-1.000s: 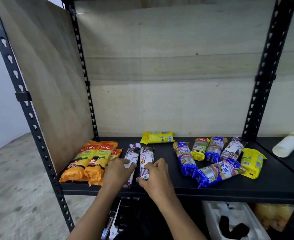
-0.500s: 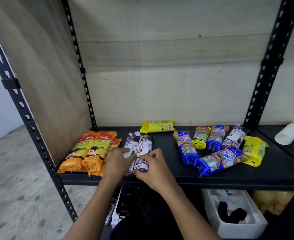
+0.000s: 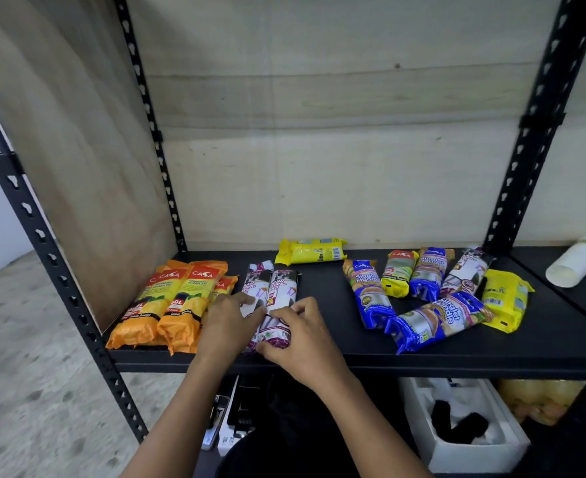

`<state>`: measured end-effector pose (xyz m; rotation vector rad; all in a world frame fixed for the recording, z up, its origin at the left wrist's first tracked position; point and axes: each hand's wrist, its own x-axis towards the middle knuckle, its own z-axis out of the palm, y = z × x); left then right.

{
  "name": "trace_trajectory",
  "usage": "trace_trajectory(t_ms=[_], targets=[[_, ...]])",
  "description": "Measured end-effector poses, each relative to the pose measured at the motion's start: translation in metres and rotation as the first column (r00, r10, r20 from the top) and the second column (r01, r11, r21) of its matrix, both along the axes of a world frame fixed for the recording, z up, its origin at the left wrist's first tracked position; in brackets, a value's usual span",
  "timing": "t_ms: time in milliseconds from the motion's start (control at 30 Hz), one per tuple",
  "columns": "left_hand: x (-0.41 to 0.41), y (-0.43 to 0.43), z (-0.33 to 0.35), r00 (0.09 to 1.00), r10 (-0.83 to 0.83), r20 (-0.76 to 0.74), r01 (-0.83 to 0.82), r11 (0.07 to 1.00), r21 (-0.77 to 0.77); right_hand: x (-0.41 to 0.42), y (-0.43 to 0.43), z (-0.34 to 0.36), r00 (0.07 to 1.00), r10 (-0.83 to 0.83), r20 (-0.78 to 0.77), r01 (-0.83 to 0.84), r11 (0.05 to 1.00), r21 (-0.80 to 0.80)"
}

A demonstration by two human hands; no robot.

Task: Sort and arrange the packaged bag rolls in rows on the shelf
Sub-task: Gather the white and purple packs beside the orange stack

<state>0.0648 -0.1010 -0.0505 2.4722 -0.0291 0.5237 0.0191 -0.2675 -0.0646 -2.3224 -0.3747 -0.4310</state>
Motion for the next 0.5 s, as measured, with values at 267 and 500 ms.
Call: trace_trajectory(t_ms=[267, 500], targets=[[-0.003, -0.022, 0.004, 0.997, 0.011, 0.080, -0.011, 1.000, 0.005, 0.008, -0.030, 0.024, 0.996, 0.025, -0.081, -0.014, 0.990, 0.138], [0.000, -0.067, 0.018, 0.979, -0.150, 0.137, 0.156, 0.987, -0.029, 0.013, -0.068, 0.036, 0.994, -0.112, -0.007, 0.111, 0.972, 0.205]])
